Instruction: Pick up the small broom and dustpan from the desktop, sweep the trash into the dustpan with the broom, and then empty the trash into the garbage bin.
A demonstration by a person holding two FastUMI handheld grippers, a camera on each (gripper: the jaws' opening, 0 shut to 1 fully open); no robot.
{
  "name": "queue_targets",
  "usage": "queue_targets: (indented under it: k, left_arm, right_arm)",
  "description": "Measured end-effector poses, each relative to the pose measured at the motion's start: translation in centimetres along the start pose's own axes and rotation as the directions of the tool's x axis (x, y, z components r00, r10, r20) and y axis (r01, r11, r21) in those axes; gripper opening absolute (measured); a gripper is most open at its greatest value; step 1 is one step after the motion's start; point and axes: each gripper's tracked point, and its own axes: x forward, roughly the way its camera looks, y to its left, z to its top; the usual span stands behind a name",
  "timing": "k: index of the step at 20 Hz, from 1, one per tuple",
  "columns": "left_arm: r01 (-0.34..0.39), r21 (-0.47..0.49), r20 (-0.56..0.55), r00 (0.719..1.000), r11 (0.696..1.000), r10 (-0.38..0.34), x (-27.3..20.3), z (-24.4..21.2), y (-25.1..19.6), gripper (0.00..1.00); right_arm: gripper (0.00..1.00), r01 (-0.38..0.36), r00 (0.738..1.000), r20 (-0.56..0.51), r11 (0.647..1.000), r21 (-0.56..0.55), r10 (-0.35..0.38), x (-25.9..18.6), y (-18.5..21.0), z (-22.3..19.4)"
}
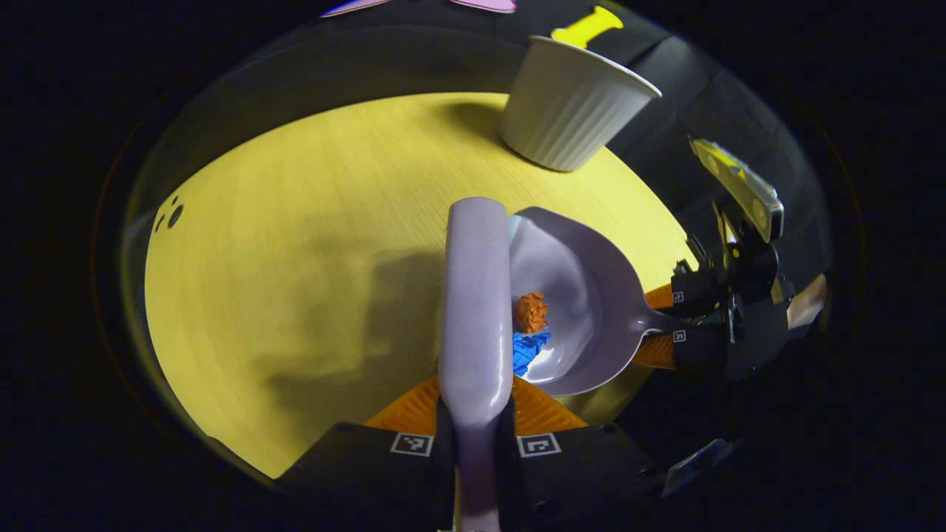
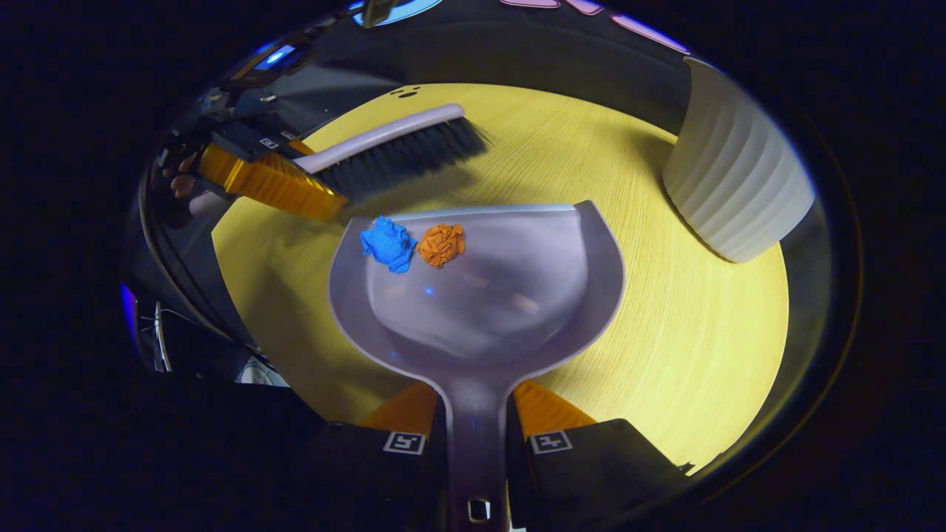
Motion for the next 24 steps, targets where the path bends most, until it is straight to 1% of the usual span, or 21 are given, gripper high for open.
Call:
queue_targets:
  k: [2,3,4,5,8,9,10,12,13,15,16,17,18,20,21,22,24]
  left_arm:
    - [-0.009,-0.057,0.049,0.999,0.998,0.012,-1.5,-0.3,0.5,0.27]
    - [-0.011,-0.081,0.071,0.997,0.997,0.016,-2.2,-0.5,0.8,0.27]
    - [-0.012,-0.103,0.092,0.996,0.995,0.021,-2.5,-0.9,1.2,0.27]
    - [-0.015,-0.122,0.112,0.993,0.992,0.029,-2.7,-1.2,1.4,0.27]
    - [-0.02,-0.16,0.174,0.984,0.987,0.048,-3.8,-2.3,2.2,0.27]
    - [-0.021,-0.176,0.19,0.98,0.984,0.055,-3.8,-2.9,2.5,0.27]
    - [-0.022,-0.192,0.206,0.976,0.981,0.062,-4.0,-3.5,2.7,0.27]
    - [-0.014,-0.223,0.233,0.97,0.975,0.068,-3.6,-4.9,3.0,0.25]
    - [-0.005,-0.242,0.241,0.968,0.97,0.065,-3.0,-5.8,3.3,0.27]
    - [0.032,-0.3,0.24,0.97,0.954,0.043,-1.9,-7.5,3.8,0.27]
    - [0.044,-0.329,0.233,0.972,0.943,0.036,-1.4,-8.3,4.1,0.27]
    - [0.056,-0.346,0.229,0.973,0.937,0.026,-1.1,-9.6,3.8,0.27]
    - [0.064,-0.357,0.232,0.972,0.932,0.022,-1.2,-10.7,3.7,0.27]
    - [0.062,-0.398,0.237,0.971,0.915,0.037,-1.1,-12.5,4.6,0.27]
    - [0.061,-0.416,0.239,0.97,0.907,0.045,-1.1,-13.7,5.1,0.25]
    - [0.054,-0.426,0.241,0.969,0.903,0.056,-1.0,-14.4,5.4,0.27]
    - [0.037,-0.433,0.232,0.97,0.901,0.072,-1.2,-16.0,6.1,0.27]
  right_arm:
    - [0.36,0.011,1.0,0.009,1.0,0.02,-0.012,-0.2,-0.4,0.0]
    - [0.32,0.019,1.0,0.015,0.999,0.031,-0.019,-0.7,-0.3,0.0]
    - [0.32,0.029,0.999,0.018,0.999,0.044,-0.03,-1.0,-0.3,0.2]
    - [0.36,0.039,0.999,0.022,0.997,0.062,-0.04,-1.2,-0.5,0.4]
    - [0.36,0.058,0.996,0.055,0.988,0.144,-0.066,-3.3,-0.2,0.2]
    - [0.41,0.059,0.995,0.066,0.982,0.181,-0.072,-4.0,-0.1,0.1]
    - [0.36,0.06,0.994,0.074,0.976,0.209,-0.077,-4.5,0.0,-0.1]
    - [0.36,0.071,0.991,0.088,0.965,0.254,-0.096,-6.7,-0.1,-0.1]
    - [0.36,0.092,0.988,0.098,0.963,0.254,-0.121,-8.2,-0.4,0.1]
    - [0.36,0.117,0.983,0.107,0.963,0.244,-0.146,-10.8,-1.1,0.7]
    - [0.32,0.113,0.982,0.122,0.96,0.255,-0.147,-12.4,-1.2,1.1]
    - [0.36,0.11,0.979,0.136,0.956,0.273,-0.151,-13.8,-1.7,1.4]
    - [0.36,0.114,0.975,0.149,0.95,0.292,-0.163,-15.4,-2.2,1.7]
    - [0.36,0.148,0.967,0.153,0.937,0.315,-0.204,-18.7,-3.6,2.4]
    - [0.36,0.158,0.964,0.156,0.933,0.323,-0.217,-20.2,-4.2,2.7]
    - [0.36,0.158,0.961,0.164,0.929,0.334,-0.223,-21.8,-4.7,3.0]
    - [0.36,0.143,0.958,0.181,0.918,0.371,-0.222,-24.7,-5.6,3.7]
